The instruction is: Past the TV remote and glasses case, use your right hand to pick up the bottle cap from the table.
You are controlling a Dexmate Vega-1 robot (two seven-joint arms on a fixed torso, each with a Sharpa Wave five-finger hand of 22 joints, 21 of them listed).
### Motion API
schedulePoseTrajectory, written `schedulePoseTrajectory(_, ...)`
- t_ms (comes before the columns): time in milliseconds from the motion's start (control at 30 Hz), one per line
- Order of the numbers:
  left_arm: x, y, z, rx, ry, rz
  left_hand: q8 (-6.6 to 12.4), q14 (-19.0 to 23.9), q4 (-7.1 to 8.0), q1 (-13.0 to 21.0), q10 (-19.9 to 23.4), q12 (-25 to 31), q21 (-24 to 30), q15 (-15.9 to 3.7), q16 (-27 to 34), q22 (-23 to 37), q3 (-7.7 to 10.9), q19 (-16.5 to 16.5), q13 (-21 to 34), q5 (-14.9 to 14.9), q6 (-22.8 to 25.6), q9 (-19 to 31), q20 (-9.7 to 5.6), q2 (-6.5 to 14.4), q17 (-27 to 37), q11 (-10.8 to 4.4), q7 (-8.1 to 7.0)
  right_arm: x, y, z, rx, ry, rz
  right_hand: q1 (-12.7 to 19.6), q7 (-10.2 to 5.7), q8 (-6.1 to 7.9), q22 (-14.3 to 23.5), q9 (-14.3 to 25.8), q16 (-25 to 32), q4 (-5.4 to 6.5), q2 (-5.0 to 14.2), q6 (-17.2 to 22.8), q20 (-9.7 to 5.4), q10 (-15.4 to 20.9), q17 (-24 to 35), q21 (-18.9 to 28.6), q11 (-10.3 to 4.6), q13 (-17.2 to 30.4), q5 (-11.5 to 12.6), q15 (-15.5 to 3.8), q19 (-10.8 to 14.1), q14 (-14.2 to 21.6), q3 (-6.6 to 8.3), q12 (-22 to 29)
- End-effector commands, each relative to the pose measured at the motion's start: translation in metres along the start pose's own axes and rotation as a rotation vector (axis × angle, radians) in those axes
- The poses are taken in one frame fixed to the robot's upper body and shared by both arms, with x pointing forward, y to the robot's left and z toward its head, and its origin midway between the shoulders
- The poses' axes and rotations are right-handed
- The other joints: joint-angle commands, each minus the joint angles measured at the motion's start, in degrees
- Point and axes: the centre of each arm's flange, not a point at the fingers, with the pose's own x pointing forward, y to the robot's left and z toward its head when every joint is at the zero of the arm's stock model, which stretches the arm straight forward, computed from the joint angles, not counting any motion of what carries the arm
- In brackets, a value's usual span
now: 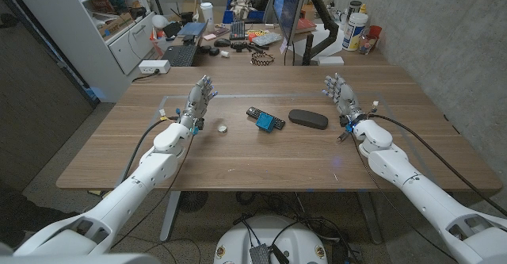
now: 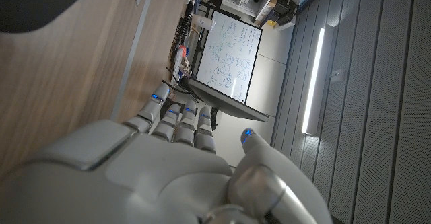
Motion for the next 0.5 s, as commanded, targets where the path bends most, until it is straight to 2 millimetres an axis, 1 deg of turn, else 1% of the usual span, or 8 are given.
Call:
schedulePoseTrajectory(33, -0.004, 0.004, 0.000, -0.003, -0.001, 0.009, 0.24, -0.51, -0.03, 0.11, -0.55, 0.21, 0.29, -1.33, 0.30, 0.15, 0.46, -4.91, 0.13, 0.36, -0.47, 0.27, -4.69, 5.47, 0.11, 0.25, -0.10, 0.004, 0.003, 0.004, -0.034, -0.005, 0.006, 0.22, -0.02, 0.20, 0.21, 0.17, 0.33, -0.01, 1.73, 0.35, -4.07, 0.45, 0.09, 0.31, -0.02, 0.14, 0.34, 0.02, 0.11, 0.58, 0.47, 0.14)
schedulePoseTrajectory(133, -0.006, 0.005, 0.000, -0.006, -0.003, 0.012, 0.26, -0.57, -0.04, 0.11, -0.59, 0.21, 0.27, -1.39, 0.29, 0.15, 0.43, -4.99, 0.13, 0.37, -0.44, 0.27, -4.51, 5.47, 0.11, 0.17, -0.17, 0.005, 0.004, 0.009, -0.065, -0.014, 0.012, 0.40, -0.51, 0.15, 0.21, 0.18, 0.28, -0.19, 1.58, 0.28, -3.91, 0.52, 0.04, 0.20, 0.21, 0.13, 0.35, 0.13, 0.20, 0.63, 0.55, 0.16)
schedulePoseTrajectory(200, -0.008, 0.006, 0.000, -0.008, -0.005, 0.015, 0.26, -0.63, -0.04, 0.11, -0.64, 0.19, 0.26, -1.26, 0.26, 0.14, 0.41, -5.03, 0.13, 0.38, -0.43, 0.28, -4.26, 5.45, 0.11, 0.26, -0.23, 0.006, 0.005, 0.013, -0.093, -0.019, 0.016, 0.62, -1.24, 0.23, 0.21, 0.20, 0.26, -0.44, 1.31, 0.53, -3.70, 0.71, -0.02, 0.10, 0.42, 0.13, 0.36, 0.25, 0.35, 0.77, 0.59, 0.22)
schedulePoseTrajectory(233, -0.010, 0.006, 0.000, -0.007, -0.004, 0.019, 0.26, -0.68, -0.04, 0.11, -0.67, 0.18, 0.25, -1.22, 0.25, 0.14, 0.40, -5.05, 0.13, 0.38, -0.43, 0.28, -4.22, 5.45, 0.11, 0.28, -0.25, 0.006, 0.006, 0.015, -0.109, -0.021, 0.019, 0.75, -1.24, 0.24, 0.21, 0.21, 0.29, -0.57, 1.22, 0.57, -3.63, 0.82, -0.05, 0.06, 0.43, 0.13, 0.37, 0.29, 0.39, 0.92, 0.63, 0.26)
schedulePoseTrajectory(333, -0.014, 0.008, 0.001, -0.013, -0.008, 0.026, 0.30, -0.73, -0.05, 0.10, -0.78, 0.15, 0.23, -0.96, 0.25, 0.14, 0.35, -5.13, 0.14, 0.39, -0.34, 0.28, -3.84, 5.42, 0.11, 0.43, -0.30, 0.007, 0.008, 0.022, -0.150, -0.030, 0.024, 1.88, -1.29, 0.21, 0.21, 0.24, 0.36, -1.57, 0.97, 0.61, -3.38, 1.27, -0.20, -0.07, 0.77, 0.14, 0.45, 0.49, 0.97, 1.66, 1.04, 0.39)
schedulePoseTrajectory(367, -0.015, 0.008, 0.001, -0.012, -0.007, 0.031, 0.33, -0.79, -0.04, 0.09, -0.76, 0.17, 0.23, -0.80, 0.24, 0.14, 0.31, -5.15, 0.14, 0.39, -0.28, 0.29, -3.40, 5.41, 0.12, 0.68, -0.25, 0.008, 0.009, 0.024, -0.163, -0.034, 0.027, 2.35, -1.56, 0.23, 0.21, 0.25, 0.40, -1.99, 0.86, 0.68, -3.19, 1.38, -0.24, -0.09, 0.88, 0.14, 0.47, 0.70, 1.26, 1.97, 1.19, 0.42)
schedulePoseTrajectory(467, -0.020, 0.010, 0.003, -0.015, -0.013, 0.038, 0.39, -0.83, -0.05, 0.09, -0.76, 0.18, 0.21, -0.52, 0.24, 0.14, 0.28, -5.21, 0.15, 0.40, -0.13, 0.30, -3.11, 5.40, 0.12, 0.66, -0.27, 0.009, 0.011, 0.030, -0.201, -0.042, 0.032, 2.84, -1.60, 0.24, 0.22, 0.26, 0.39, -2.43, 0.76, 0.75, -3.06, 1.45, -0.27, -0.15, 0.92, 0.14, 0.46, 0.82, 1.47, 2.16, 1.35, 0.43)
schedulePoseTrajectory(500, -0.021, 0.011, 0.004, -0.015, -0.016, 0.042, 0.44, -0.77, -0.05, 0.09, -0.75, 0.20, 0.24, -0.34, 0.27, 0.14, 0.26, -5.14, 0.15, 0.40, 0.01, 0.30, -3.07, 5.39, 0.12, 0.94, -0.18, 0.010, 0.011, 0.032, -0.209, -0.046, 0.034, 3.20, -1.76, 0.28, 0.21, 0.26, 0.35, -2.74, 0.72, 0.87, -3.01, 1.48, -0.28, -0.21, 0.91, 0.14, 0.46, 0.81, 1.55, 2.20, 1.48, 0.42)
